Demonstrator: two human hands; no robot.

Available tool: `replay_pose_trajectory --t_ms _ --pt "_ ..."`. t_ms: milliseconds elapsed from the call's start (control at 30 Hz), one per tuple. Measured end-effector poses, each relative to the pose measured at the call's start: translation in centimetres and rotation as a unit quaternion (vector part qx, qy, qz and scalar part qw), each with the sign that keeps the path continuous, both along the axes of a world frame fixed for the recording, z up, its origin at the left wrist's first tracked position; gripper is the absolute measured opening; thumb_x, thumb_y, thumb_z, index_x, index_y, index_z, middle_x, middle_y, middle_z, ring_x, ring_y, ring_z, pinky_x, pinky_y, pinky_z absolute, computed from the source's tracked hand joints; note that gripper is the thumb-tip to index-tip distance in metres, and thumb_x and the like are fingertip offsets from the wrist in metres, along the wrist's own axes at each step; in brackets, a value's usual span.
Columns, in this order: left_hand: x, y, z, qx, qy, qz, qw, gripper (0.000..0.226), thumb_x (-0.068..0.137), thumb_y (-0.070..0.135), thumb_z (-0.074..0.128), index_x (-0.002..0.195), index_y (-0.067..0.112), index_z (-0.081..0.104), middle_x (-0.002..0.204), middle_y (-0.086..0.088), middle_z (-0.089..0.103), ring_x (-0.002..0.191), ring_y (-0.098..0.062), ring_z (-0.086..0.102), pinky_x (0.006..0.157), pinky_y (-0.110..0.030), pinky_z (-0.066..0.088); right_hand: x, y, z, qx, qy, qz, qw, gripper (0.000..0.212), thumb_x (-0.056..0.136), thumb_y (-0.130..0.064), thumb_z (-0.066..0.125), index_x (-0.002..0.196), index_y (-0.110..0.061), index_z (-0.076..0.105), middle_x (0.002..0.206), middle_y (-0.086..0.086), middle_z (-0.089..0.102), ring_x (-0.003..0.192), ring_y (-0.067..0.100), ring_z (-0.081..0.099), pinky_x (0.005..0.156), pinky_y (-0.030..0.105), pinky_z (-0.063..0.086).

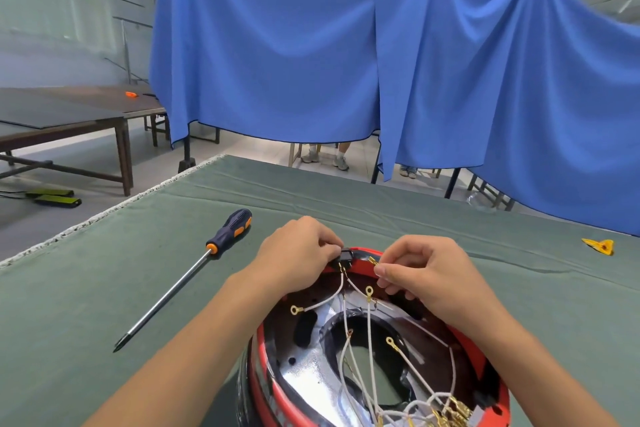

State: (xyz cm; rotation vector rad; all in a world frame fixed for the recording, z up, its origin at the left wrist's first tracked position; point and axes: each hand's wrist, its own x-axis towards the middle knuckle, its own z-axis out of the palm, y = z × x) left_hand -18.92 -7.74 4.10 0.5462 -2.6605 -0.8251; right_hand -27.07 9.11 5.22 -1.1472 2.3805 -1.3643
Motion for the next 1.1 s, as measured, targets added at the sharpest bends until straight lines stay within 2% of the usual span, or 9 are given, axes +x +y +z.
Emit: replay_pose_trajectory --t_ms 167,300,433,600,767,1100 --pt "-0.2 0.0 -0.1 0.009 0.004 -0.012 1.000 0.022 0.093 0.032 0.057 0.109 0.029 0.071 0.109 0.006 0.070 0.103 -0.015 0.060 0.092 -0.040 0.049 0.2 0.1 -0.3 -0.004 -0.013 -0.021 1.000 0.010 0.081 -0.008 0.071 0.073 -0.010 0.067 0.063 0.004 0.072 0.060 0.018 0.069 0.050 0.018 0.047" --pt "-0.1 -0.1 -0.1 0.009 0.014 0.015 1.000 0.018 0.092 0.031 0.059 0.103 0.034 0.073 0.106 0.007 0.071 0.102 -0.016 0.060 0.086 -0.036 0.050 0.3 0.1 0.8 0.024 0.058 -0.041 0.997 0.013 0.081 -0.008 0.071 0.070 -0.012 0.067 0.061 0.001 0.071 0.059 0.016 0.068 0.052 0.015 0.046" --pt "-0.2 0.1 -0.1 -0.007 0.012 0.042 0.999 0.017 0.090 0.035 0.059 0.099 0.039 0.073 0.100 0.009 0.071 0.098 -0.016 0.060 0.074 -0.030 0.045 1.0 -0.6 1.9 0.074 0.141 -0.043 0.986 0.016 0.080 -0.013 0.071 0.066 -0.019 0.065 0.060 -0.005 0.070 0.057 0.010 0.066 0.064 0.029 0.054" --pt "-0.1 0.2 -0.2 0.020 0.024 0.043 0.999 0.016 0.089 0.034 0.061 0.097 0.038 0.074 0.098 0.008 0.071 0.096 -0.016 0.060 0.074 -0.029 0.045 1.7 -1.9 0.3 0.091 0.165 -0.072 0.979 0.015 0.079 -0.019 0.070 0.065 -0.022 0.064 0.059 -0.007 0.068 0.062 0.011 0.065 0.068 0.037 0.055" --pt "-0.2 0.2 -0.4 0.017 0.030 0.046 0.998 0.017 0.089 0.033 0.060 0.097 0.037 0.074 0.099 0.007 0.071 0.097 -0.018 0.061 0.070 -0.027 0.041 1.8 -2.0 -1.5 0.123 0.212 -0.100 0.964 0.014 0.079 -0.023 0.067 0.067 -0.025 0.061 0.064 -0.012 0.064 0.071 0.012 0.061 0.068 0.036 0.051" --pt "-0.1 0.2 -0.4 0.023 0.036 0.042 0.998 0.018 0.091 0.031 0.059 0.100 0.035 0.074 0.099 0.007 0.071 0.096 -0.016 0.060 0.074 -0.030 0.045 1.9 -2.1 -1.8 0.150 0.254 -0.097 0.951 0.009 0.086 -0.028 0.064 0.077 -0.027 0.061 0.074 -0.011 0.065 0.076 0.012 0.058 0.067 0.031 0.049"
